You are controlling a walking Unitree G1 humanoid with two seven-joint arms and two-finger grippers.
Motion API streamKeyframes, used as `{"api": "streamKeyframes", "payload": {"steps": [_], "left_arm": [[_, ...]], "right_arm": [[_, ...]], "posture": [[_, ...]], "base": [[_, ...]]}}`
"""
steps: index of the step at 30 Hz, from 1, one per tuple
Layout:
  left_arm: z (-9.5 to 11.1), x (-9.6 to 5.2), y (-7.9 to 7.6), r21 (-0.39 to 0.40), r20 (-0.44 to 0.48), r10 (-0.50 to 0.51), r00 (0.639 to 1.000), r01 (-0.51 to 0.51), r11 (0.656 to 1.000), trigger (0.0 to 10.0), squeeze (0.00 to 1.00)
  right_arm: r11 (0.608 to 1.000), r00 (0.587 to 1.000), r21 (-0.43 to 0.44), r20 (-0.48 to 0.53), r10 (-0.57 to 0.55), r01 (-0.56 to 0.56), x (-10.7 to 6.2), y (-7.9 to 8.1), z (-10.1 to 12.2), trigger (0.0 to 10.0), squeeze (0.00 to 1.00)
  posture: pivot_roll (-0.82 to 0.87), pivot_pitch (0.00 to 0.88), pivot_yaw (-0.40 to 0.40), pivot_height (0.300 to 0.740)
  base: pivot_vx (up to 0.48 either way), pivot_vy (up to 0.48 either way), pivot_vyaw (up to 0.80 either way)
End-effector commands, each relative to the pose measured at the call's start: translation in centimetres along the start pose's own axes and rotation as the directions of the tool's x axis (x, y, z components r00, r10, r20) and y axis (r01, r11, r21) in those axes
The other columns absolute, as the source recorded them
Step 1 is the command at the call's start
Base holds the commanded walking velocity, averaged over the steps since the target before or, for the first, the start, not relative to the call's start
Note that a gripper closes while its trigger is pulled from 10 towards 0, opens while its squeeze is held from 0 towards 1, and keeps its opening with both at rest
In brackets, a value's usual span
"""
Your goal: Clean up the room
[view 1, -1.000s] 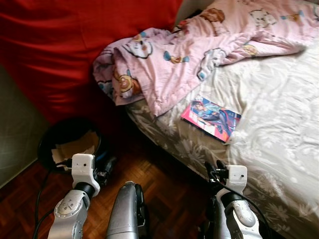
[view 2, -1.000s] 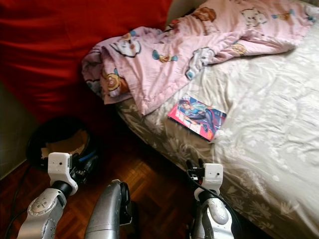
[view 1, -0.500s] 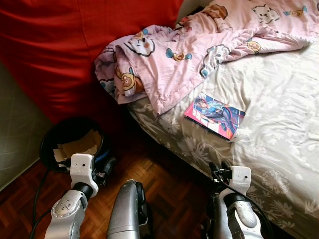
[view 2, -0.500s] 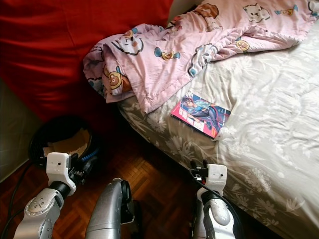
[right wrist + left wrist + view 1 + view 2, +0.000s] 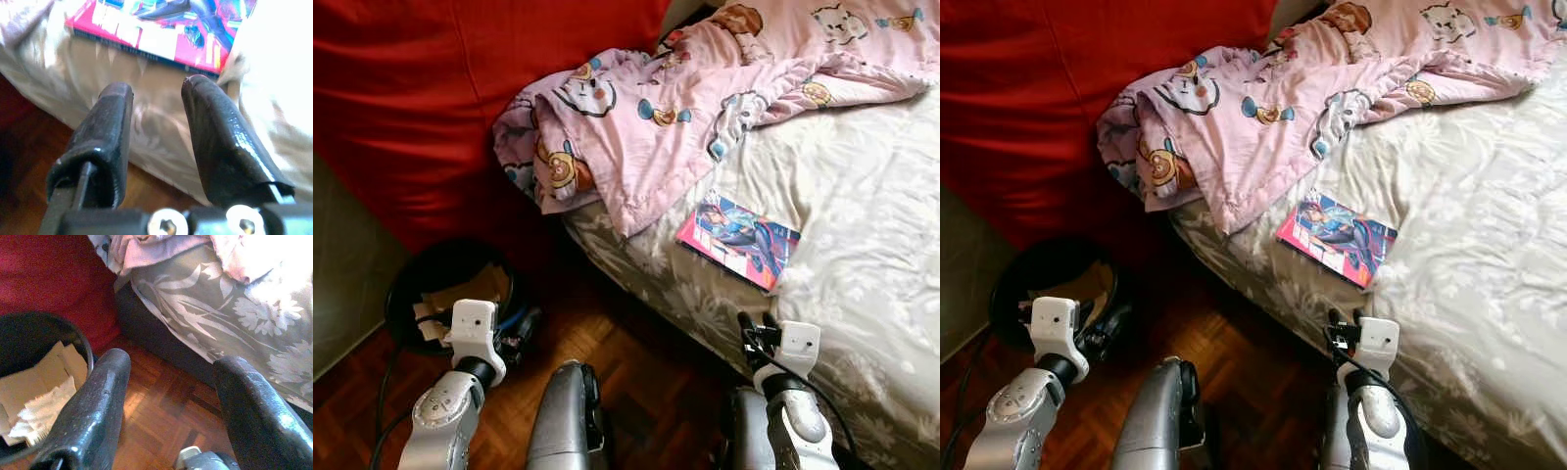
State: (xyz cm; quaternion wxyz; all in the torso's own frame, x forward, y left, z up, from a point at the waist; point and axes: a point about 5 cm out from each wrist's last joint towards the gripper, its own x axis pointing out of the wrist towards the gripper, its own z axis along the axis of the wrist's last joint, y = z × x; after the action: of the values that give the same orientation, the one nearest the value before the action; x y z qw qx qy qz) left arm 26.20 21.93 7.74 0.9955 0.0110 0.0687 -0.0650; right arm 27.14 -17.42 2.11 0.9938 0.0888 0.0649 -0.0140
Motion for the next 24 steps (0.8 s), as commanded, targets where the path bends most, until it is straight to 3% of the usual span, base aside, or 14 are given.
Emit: {"api": "streamKeyframes", "payload": {"steps": [1,10,21,22,23,24], "left_arm": [[-0.5,-0.2,-0.3,-0.017,-0.02,-0.015,1.0,0.014,1.0,10.0,0.0],[-0.4,0.1,-0.4,-0.016,-0.013,-0.015,1.0,0.015,1.0,10.0,0.0],[-0.4,0.0,-1.1,-0.051,0.02,0.011,1.0,-0.01,0.999,10.0,0.0],[-0.4,-0.1,-1.1,-0.05,0.021,0.013,1.0,-0.012,0.999,10.0,0.0],[-0.4,-0.2,-0.9,-0.05,0.021,0.017,1.0,-0.016,0.999,10.0,0.0],[-0.4,-0.3,-0.9,-0.049,0.021,0.02,1.0,-0.019,0.999,10.0,0.0]], "right_arm": [[0.999,0.999,0.003,-0.015,-0.039,0.039,-0.4,-0.9,-0.4,10.0,0.0],[0.998,0.996,-0.023,0.058,-0.065,0.066,1.0,-1.8,2.0,10.0,0.0],[0.988,0.989,-0.056,0.038,-0.14,0.142,2.7,-4.6,4.0,10.0,0.0],[0.988,0.99,-0.055,0.03,-0.141,0.142,2.8,-4.6,4.0,10.0,0.8],[0.988,0.989,-0.058,0.013,-0.144,0.144,3.0,-4.6,3.9,10.0,1.0],[0.987,0.989,-0.062,0.002,-0.147,0.146,3.1,-4.6,3.9,10.0,1.0]], "posture": [[0.1,0.262,0.074,0.581],[0.09,0.242,0.061,0.581],[0.1,0.252,0.012,0.581],[0.1,0.255,0.011,0.581],[0.1,0.263,0.009,0.581],[0.1,0.263,0.009,0.581]], "base": [[0.311,0.0,0.0],[0.315,0.0,0.0],[0.0,0.0,0.0],[0.0,0.0,0.0],[0.0,0.0,0.0],[0.0,0.0,0.0]]}}
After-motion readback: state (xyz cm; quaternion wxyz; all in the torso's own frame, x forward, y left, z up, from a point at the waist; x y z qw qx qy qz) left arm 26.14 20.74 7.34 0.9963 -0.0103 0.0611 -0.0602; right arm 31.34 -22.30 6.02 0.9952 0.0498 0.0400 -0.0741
